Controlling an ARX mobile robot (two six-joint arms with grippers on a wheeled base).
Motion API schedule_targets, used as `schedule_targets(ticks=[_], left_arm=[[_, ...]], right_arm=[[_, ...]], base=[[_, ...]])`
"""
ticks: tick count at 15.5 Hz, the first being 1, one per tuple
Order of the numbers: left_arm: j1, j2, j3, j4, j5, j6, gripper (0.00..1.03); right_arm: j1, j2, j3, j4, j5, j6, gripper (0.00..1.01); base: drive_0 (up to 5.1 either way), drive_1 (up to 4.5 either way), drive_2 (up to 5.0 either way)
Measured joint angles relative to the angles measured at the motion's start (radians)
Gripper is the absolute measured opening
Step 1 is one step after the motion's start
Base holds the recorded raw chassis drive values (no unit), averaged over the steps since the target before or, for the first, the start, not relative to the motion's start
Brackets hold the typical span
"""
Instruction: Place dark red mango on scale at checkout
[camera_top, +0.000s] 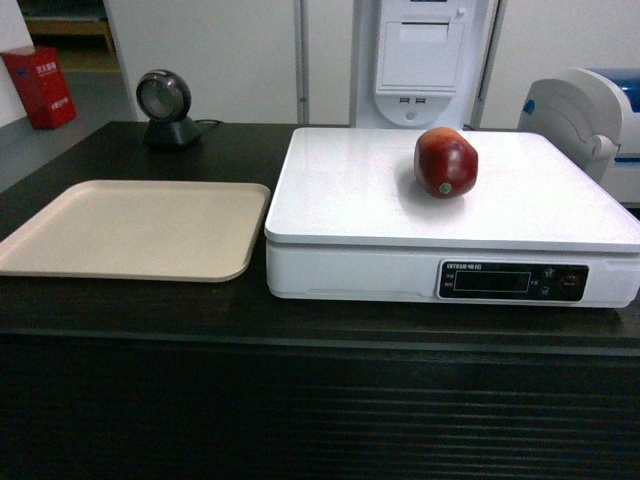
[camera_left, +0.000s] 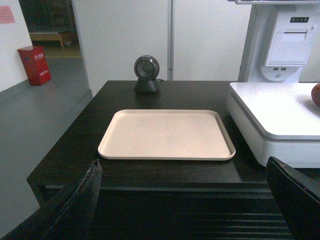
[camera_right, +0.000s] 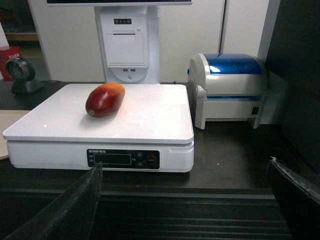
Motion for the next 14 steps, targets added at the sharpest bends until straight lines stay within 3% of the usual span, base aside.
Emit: schedule_targets(ticks=[14], left_arm=[[0.0,0.0,0.0,0.0,0.0,0.002,0.98]], right_arm=[[0.0,0.0,0.0,-0.001,0.0,0.0,0.98]], base=[[0.0,0.0,0.0]])
